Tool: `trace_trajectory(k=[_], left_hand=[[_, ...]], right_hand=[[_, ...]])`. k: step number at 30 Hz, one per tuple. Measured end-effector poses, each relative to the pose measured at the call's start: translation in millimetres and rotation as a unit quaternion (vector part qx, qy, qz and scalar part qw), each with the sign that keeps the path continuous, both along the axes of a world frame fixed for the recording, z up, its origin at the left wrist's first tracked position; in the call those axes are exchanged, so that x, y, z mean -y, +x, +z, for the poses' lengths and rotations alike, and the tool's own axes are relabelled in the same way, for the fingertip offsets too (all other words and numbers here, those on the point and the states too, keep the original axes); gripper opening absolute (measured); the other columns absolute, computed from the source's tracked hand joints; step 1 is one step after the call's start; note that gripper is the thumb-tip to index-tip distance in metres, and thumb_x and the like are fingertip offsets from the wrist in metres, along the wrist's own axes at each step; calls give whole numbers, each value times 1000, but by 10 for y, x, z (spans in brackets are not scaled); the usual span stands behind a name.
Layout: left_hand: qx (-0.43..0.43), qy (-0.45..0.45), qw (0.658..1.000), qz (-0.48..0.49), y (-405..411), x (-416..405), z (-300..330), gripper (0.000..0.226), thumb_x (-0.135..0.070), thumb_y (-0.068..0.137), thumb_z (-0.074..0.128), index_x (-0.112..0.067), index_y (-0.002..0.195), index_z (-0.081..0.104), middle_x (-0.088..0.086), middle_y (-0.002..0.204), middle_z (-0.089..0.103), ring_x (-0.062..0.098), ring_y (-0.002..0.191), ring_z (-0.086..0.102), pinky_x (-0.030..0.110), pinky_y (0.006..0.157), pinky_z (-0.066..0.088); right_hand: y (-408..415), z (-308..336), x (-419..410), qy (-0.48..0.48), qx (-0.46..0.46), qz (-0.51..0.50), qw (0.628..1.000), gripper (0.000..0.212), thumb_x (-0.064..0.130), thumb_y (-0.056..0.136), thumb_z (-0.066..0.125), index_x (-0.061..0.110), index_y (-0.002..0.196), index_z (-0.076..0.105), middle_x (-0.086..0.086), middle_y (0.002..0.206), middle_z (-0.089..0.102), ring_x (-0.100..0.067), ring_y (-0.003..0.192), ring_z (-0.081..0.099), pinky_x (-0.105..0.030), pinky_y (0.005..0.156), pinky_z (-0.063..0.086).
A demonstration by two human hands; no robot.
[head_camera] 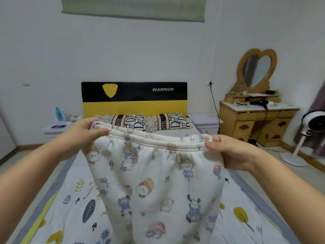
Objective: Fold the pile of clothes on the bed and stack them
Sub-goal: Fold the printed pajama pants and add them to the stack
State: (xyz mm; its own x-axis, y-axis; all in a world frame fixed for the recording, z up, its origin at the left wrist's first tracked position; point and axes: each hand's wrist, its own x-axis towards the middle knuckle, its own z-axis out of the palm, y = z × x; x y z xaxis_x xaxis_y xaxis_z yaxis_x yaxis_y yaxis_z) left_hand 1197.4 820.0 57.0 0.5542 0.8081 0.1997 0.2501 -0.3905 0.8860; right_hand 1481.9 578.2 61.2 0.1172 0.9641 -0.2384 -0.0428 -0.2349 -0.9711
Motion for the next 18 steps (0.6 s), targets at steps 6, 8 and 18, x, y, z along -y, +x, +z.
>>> trace_trajectory(k=[6,8,18], left_hand=[[-31,159,986,36,34,-102,276,11,-16,80,69,-19,71,63,-1,57,66,10,50,61,27,46,47],[-7,234,971,47,67,-113,488,13,-18,82,68,-25,72,63,4,61,63,21,57,59,35,57,50],[194,292,935,-56,443,274,1676,23,-25,85,59,-37,67,67,-18,59,65,-4,51,59,11,48,49]], right_hand=[[-268,176,142,141,241,-176,944,14,10,83,66,8,96,71,-17,91,70,-20,75,64,-29,68,54],[-371,318,222,193,238,-211,928,11,17,82,67,13,90,73,-10,88,74,-21,78,70,-30,71,57],[-649,1137,770,356,136,-270,884,27,34,71,63,13,80,76,-10,83,74,-23,75,72,-32,59,58]])
